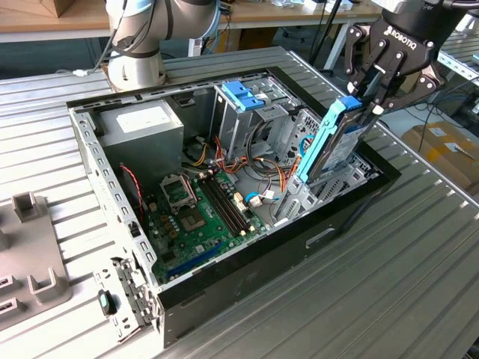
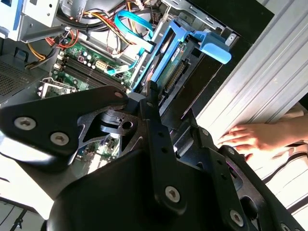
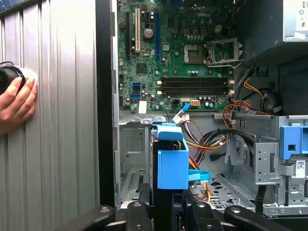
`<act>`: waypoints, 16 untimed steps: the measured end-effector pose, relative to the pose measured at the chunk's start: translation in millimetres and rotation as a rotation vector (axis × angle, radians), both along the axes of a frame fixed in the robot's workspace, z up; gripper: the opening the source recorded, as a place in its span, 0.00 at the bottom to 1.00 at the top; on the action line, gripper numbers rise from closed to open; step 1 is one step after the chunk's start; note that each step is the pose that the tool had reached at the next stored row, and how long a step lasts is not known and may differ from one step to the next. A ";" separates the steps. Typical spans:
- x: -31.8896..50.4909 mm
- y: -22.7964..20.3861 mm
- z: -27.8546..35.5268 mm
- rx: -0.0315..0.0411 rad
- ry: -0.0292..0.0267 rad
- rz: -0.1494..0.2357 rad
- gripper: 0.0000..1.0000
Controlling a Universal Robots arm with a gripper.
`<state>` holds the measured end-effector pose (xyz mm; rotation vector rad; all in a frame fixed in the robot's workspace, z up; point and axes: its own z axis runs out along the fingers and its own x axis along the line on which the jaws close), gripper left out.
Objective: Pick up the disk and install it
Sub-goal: 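Insert the disk into the insertion slot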
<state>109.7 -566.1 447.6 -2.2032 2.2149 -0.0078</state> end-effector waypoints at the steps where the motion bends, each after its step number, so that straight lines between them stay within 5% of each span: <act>1: 0.0 0.0 -2.7 0.0000 0.0000 0.000 0.35; 8: 0.0 0.0 -23.0 0.0000 0.0000 0.000 0.35; 16: 0.0 0.0 -39.4 -0.0001 0.0000 0.000 0.35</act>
